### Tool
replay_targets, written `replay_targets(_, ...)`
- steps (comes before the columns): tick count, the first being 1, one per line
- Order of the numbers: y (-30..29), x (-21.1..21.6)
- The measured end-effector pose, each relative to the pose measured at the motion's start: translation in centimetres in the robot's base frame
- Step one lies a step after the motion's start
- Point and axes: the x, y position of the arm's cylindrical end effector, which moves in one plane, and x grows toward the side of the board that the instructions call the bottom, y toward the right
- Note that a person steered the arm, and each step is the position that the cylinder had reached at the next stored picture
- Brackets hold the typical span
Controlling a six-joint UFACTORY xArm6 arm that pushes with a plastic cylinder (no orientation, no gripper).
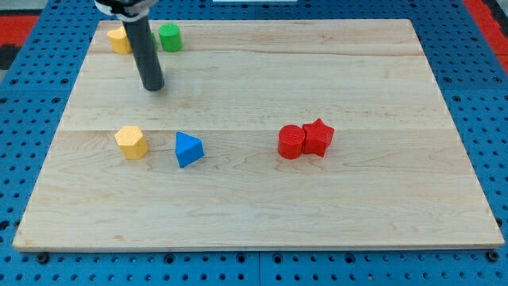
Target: Push the blue triangle slightly to the top of the board
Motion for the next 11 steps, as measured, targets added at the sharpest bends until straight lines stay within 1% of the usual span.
replay_targets(1, -0.6, -2.7)
replay_targets(2, 1.8, -3.8)
replay_targets(3, 11.7, -1.9)
replay_targets(4, 14.5, 4.2)
replay_targets(5, 14.5, 10.0)
replay_targets(6, 14.4, 14.8)
replay_targets(7, 7.7, 14.8)
replay_targets(8, 4.1, 14.6)
replay_targets(9, 1.1, 12.4)
replay_targets(11, 0.8, 6.0)
